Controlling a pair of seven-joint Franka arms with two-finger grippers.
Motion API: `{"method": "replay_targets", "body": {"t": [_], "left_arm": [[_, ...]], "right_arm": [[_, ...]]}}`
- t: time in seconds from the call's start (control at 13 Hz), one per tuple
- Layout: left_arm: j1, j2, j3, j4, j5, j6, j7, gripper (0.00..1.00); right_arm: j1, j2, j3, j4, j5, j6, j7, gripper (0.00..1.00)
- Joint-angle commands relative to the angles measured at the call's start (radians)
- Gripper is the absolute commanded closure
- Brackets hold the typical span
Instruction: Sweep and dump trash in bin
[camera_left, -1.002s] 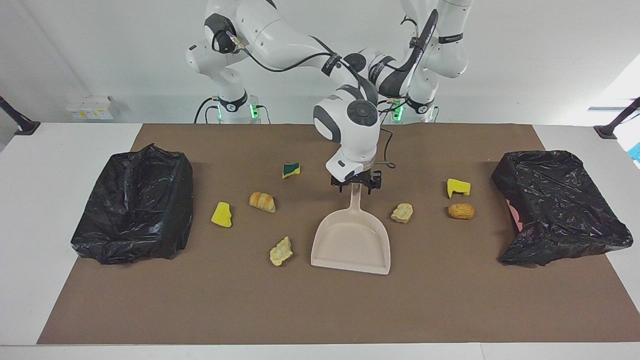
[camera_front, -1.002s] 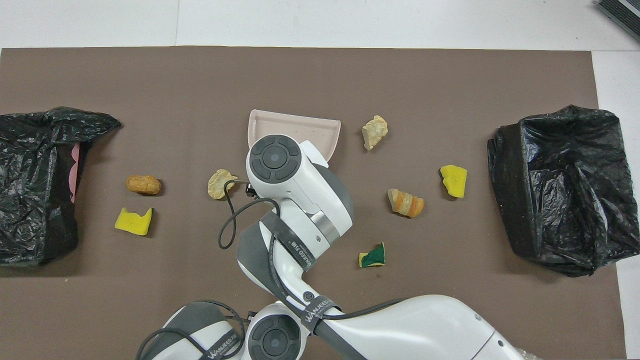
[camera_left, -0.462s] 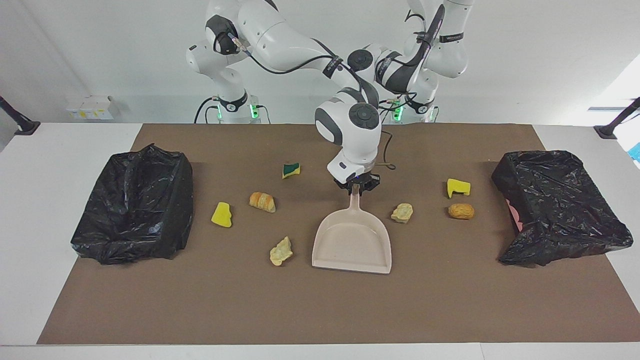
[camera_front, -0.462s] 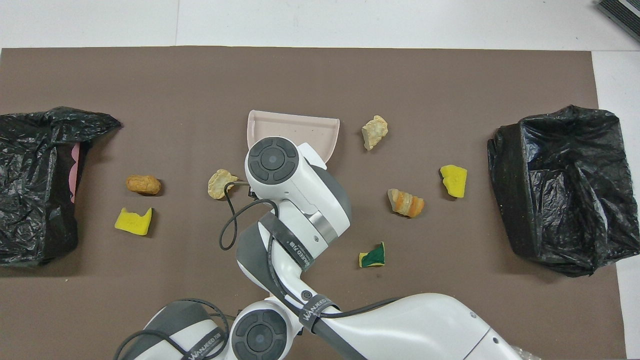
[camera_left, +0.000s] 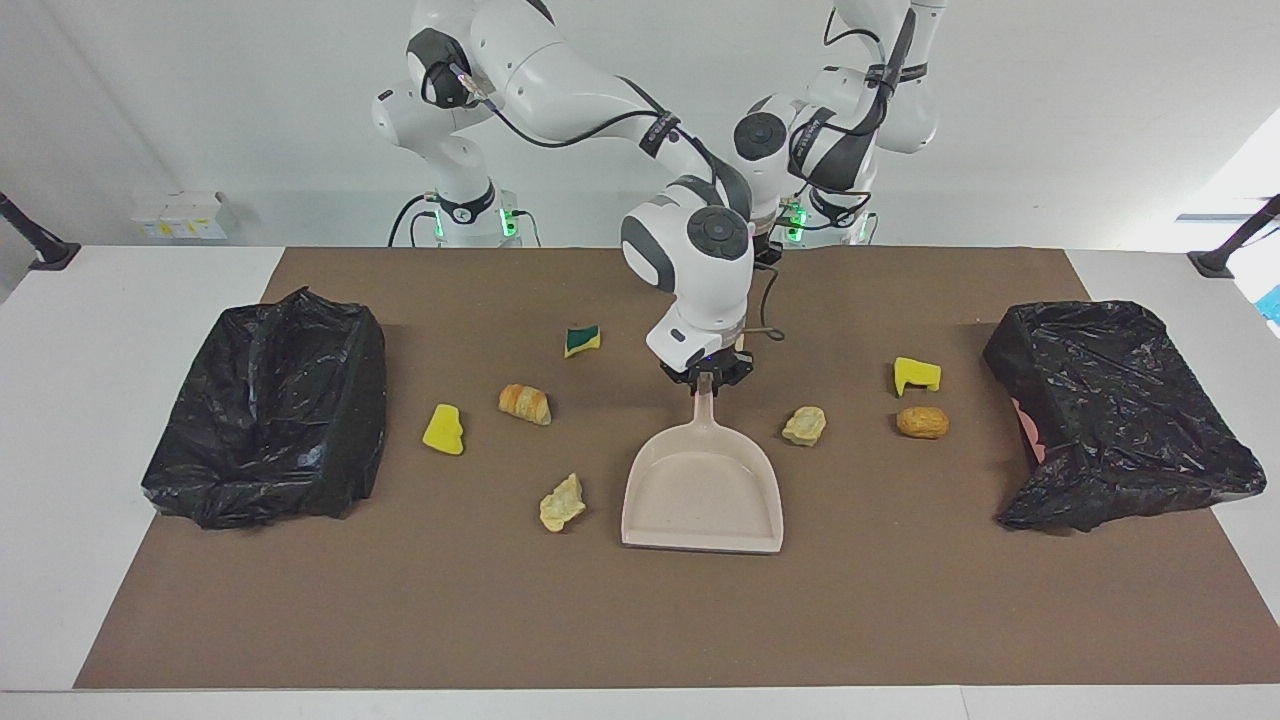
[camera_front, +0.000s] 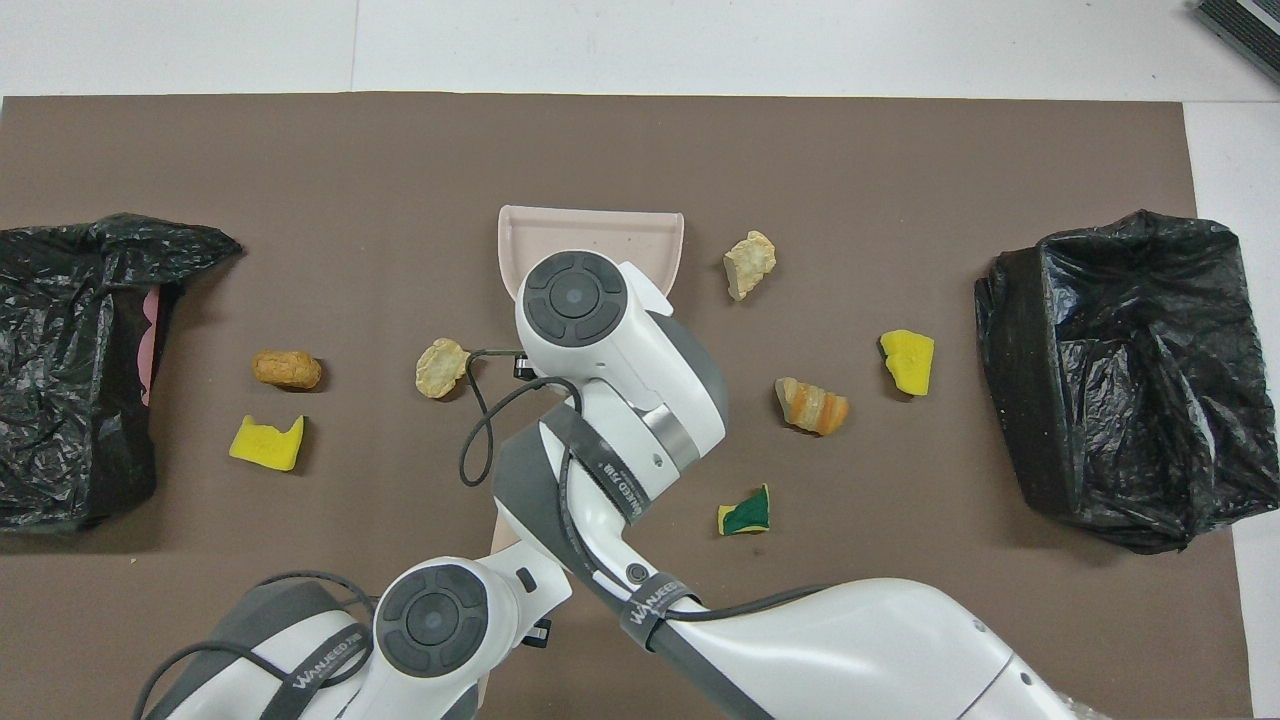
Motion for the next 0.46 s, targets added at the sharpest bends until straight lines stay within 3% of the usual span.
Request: {"method": "replay_targets", "body": {"t": [0.0, 0.39], "left_arm": [[0.072, -0.052, -0.005, -0.044, -0.008, -0.007, 0.067, 1.0], [0.277, -0.03, -0.005, 0.005, 0.066, -0.01, 0.143, 1.0]], "right_arm": [[-0.035, -0.064, 0.002, -0.025, -0.018, -0.041, -0.181, 1.0], [-0.154, -0.108, 0.004, -0.071, -0.089, -0.063, -0.889, 1.0]]}}
